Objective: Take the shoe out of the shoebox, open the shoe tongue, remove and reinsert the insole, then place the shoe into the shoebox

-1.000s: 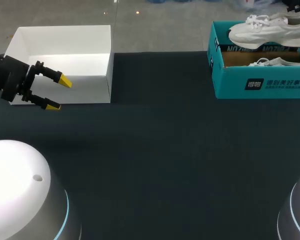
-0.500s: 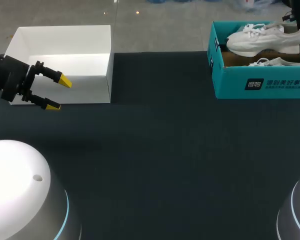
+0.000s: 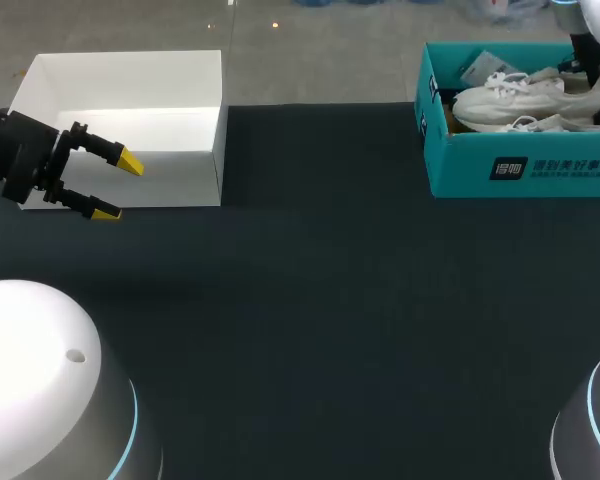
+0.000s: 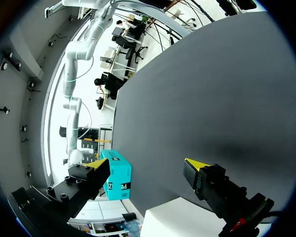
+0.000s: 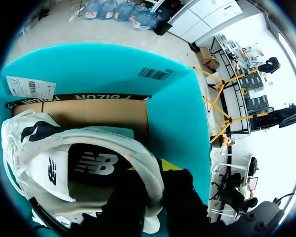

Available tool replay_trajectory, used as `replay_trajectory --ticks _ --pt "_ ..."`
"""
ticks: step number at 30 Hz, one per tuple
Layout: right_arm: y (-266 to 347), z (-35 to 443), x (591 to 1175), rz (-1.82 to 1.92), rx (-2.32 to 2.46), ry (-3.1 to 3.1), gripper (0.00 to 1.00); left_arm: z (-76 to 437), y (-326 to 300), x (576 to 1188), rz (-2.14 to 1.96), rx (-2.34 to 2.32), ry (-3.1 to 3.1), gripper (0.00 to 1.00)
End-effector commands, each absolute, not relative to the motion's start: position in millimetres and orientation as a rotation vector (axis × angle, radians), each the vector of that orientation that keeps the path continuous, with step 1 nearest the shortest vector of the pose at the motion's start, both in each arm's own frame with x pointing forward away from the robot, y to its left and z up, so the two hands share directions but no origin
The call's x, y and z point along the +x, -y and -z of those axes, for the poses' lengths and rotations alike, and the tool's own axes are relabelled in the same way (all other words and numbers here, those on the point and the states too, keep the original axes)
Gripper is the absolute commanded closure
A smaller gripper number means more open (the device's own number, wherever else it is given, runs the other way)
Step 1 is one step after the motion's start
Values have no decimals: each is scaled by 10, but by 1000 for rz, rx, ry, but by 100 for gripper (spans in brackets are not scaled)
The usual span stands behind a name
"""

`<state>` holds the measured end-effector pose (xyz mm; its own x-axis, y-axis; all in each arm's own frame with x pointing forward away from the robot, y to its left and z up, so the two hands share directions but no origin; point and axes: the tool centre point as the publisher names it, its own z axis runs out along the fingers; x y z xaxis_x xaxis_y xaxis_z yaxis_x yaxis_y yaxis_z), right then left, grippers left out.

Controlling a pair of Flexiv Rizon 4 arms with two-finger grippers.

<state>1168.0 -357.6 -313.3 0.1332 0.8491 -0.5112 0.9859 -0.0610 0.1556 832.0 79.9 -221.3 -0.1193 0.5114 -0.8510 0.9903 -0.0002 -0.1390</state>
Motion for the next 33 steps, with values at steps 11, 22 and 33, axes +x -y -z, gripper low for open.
replay_trajectory --ticks 11,22,33 --pt "3623 3303 11856 427 1979 -1788 100 2208 -797 8311 1032 1561 -1691 0" --pt "3601 3486 11852 467 1980 -1821 100 2208 -797 8311 1032 1561 -1691 0" --pt "3631 3699 11898 497 1979 -1902 100 2208 -797 8311 1032 1561 -1691 0"
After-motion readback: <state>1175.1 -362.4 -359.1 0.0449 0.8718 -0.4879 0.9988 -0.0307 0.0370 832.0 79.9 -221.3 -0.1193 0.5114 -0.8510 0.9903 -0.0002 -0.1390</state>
